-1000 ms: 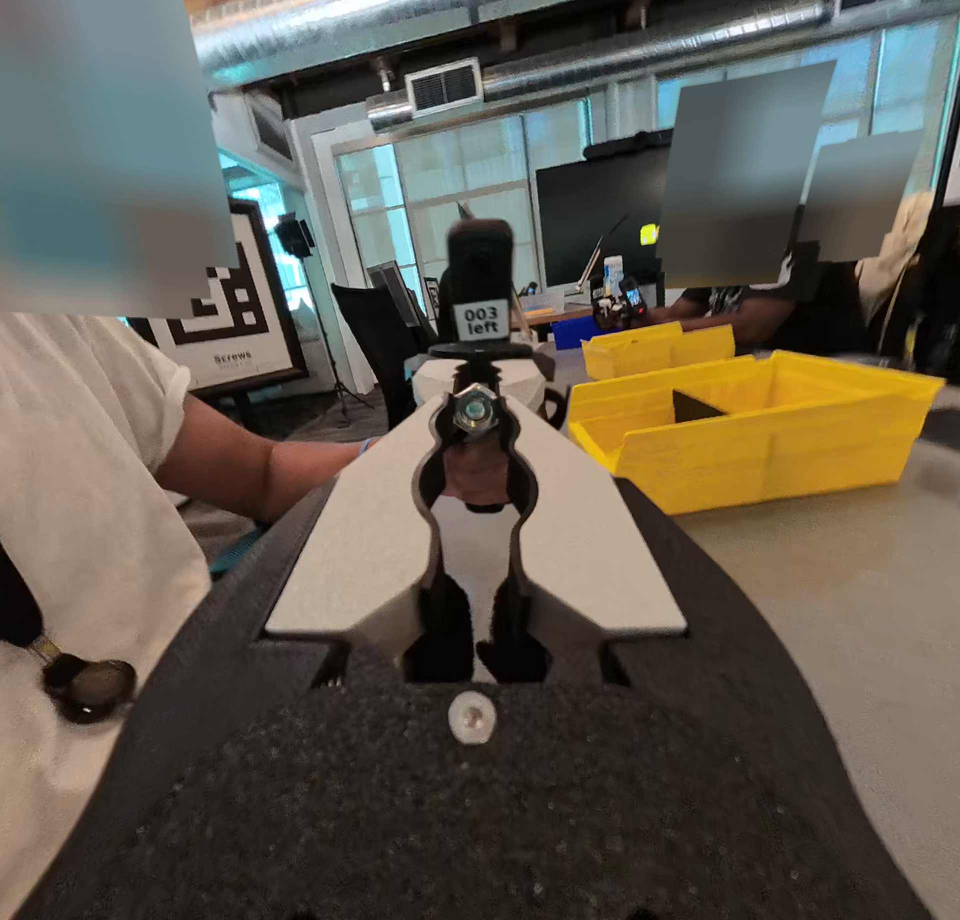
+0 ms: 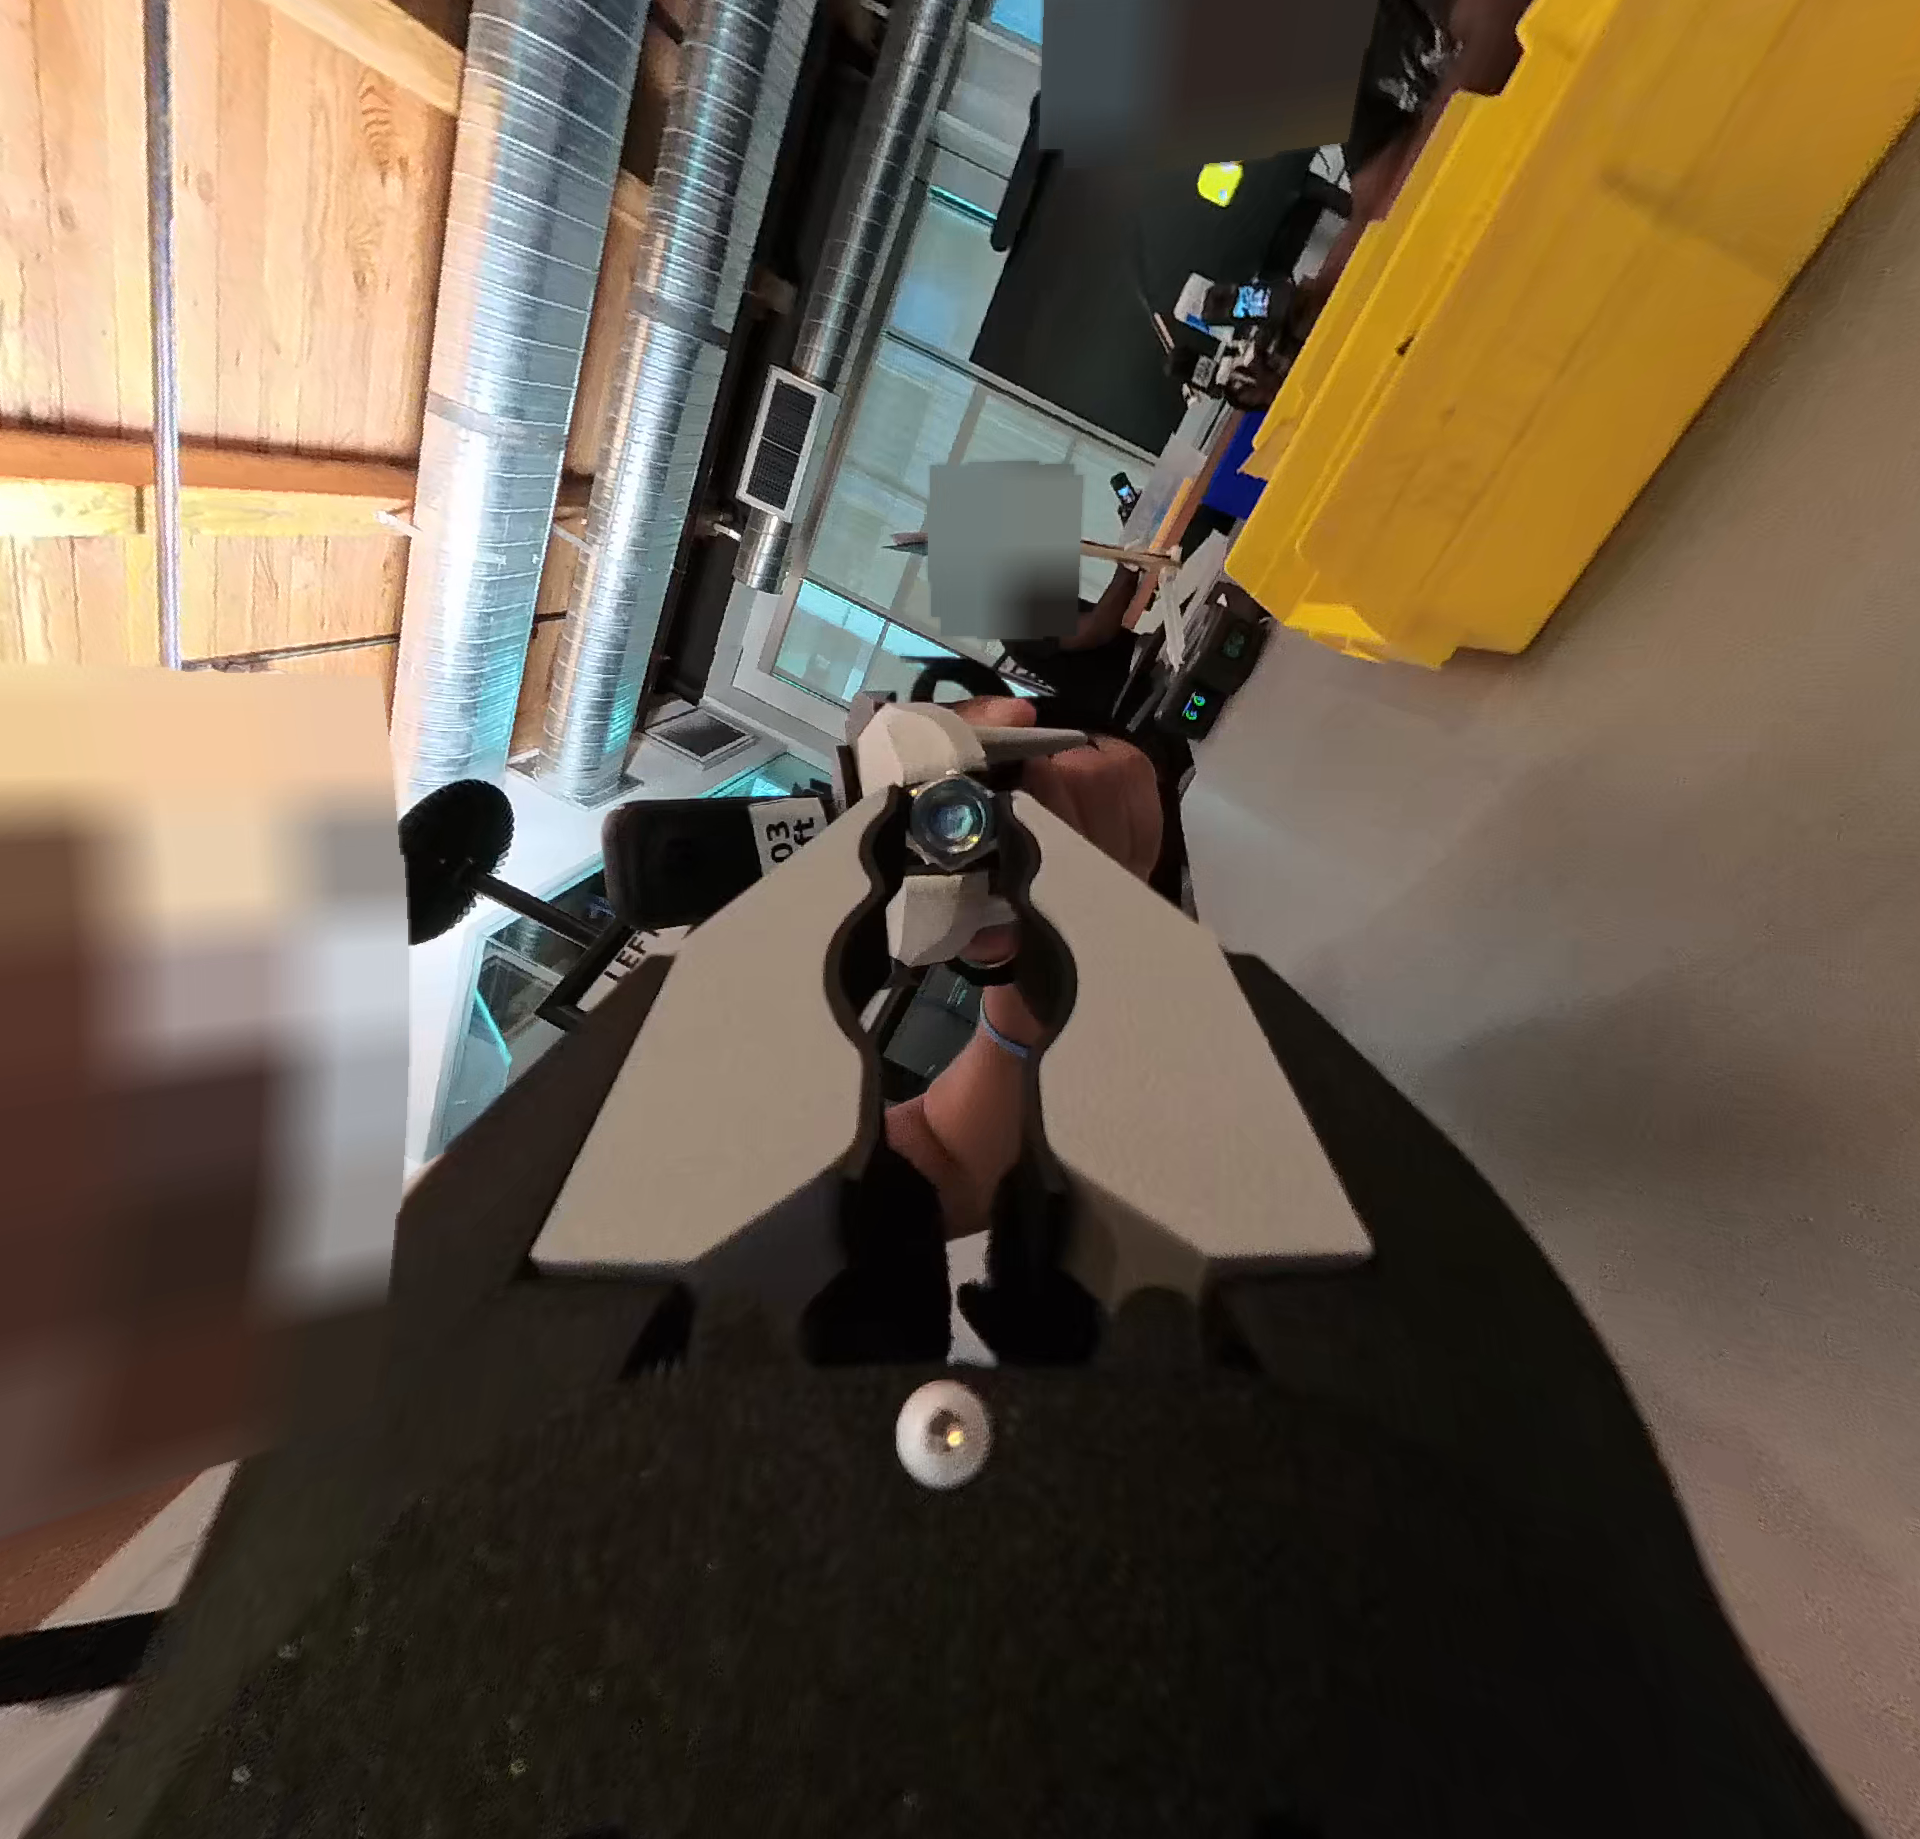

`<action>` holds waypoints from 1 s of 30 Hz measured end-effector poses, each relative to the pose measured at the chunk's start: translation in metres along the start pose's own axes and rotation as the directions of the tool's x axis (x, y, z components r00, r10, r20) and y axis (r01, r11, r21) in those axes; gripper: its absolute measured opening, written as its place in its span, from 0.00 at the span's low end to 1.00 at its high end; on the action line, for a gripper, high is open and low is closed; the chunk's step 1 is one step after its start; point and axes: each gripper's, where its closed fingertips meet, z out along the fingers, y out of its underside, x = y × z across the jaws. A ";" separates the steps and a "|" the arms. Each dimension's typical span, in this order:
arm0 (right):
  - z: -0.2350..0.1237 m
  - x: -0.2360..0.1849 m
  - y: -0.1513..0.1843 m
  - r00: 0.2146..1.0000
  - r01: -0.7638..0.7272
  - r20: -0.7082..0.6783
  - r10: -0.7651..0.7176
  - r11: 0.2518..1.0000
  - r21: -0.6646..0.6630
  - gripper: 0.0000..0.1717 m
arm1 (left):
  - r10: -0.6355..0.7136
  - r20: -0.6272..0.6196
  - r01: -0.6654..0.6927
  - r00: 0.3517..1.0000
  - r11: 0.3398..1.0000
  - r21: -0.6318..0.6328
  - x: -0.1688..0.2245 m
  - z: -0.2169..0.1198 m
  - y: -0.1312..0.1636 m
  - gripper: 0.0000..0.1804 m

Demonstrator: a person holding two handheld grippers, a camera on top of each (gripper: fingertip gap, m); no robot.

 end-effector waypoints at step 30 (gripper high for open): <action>-0.008 0.024 -0.001 0.869 0.412 -0.210 -0.448 0.890 -0.195 0.00 | -0.093 -0.050 0.090 0.994 0.994 -0.060 0.003 0.009 0.021 0.10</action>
